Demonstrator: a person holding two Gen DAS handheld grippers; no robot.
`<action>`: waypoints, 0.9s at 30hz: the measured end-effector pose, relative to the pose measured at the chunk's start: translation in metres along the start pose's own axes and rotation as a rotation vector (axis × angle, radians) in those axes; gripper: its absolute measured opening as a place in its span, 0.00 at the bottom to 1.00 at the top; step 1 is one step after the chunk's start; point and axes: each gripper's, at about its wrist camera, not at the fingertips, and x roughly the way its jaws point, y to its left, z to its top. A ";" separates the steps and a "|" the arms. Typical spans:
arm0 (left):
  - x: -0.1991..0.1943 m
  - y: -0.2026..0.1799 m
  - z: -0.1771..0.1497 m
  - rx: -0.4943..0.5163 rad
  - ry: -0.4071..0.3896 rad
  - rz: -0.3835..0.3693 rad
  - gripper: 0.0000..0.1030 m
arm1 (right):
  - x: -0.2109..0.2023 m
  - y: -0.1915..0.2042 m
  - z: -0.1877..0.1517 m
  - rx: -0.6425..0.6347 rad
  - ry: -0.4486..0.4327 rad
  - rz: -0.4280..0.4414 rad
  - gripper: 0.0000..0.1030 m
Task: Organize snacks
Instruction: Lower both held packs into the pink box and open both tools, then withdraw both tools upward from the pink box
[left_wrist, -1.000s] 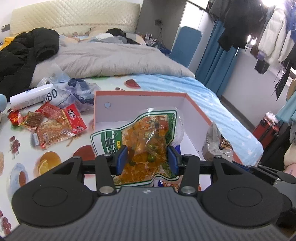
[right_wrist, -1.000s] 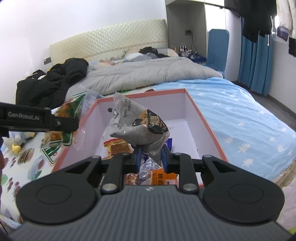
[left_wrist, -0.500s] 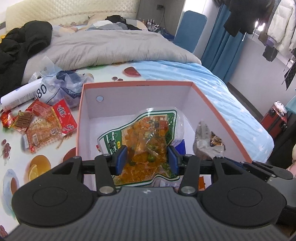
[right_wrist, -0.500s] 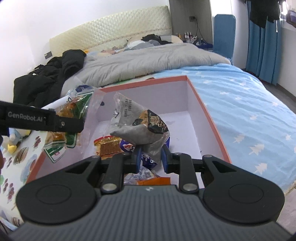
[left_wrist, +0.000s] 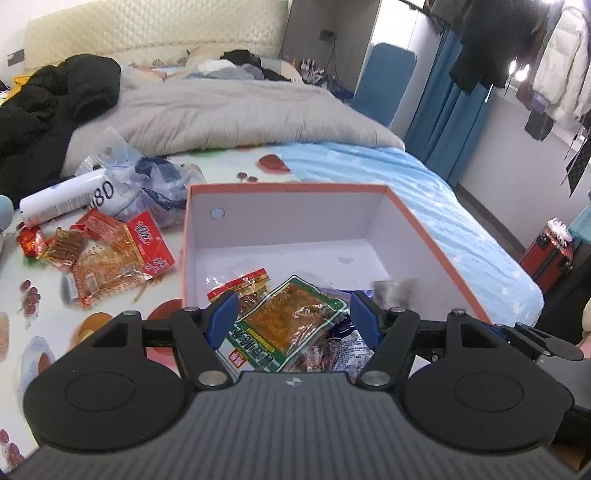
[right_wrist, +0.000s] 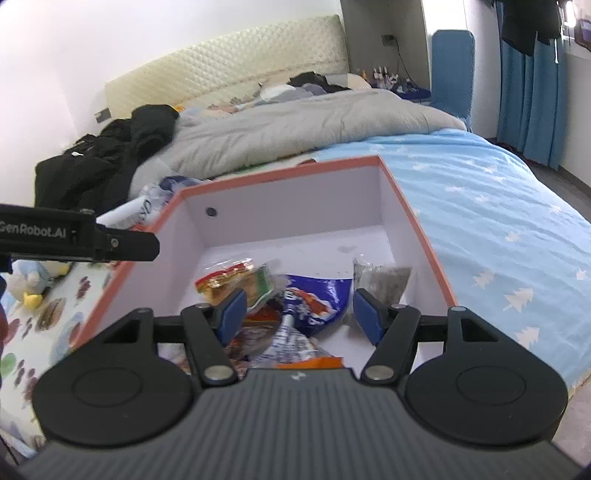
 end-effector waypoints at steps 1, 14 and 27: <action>-0.007 0.001 -0.001 -0.004 -0.007 -0.005 0.70 | -0.004 0.003 0.000 -0.002 -0.007 0.002 0.64; -0.103 0.022 -0.026 0.034 -0.133 0.015 0.70 | -0.068 0.047 -0.007 -0.028 -0.102 0.031 0.64; -0.160 0.057 -0.064 -0.032 -0.188 0.062 0.70 | -0.106 0.084 -0.018 -0.059 -0.173 0.092 0.64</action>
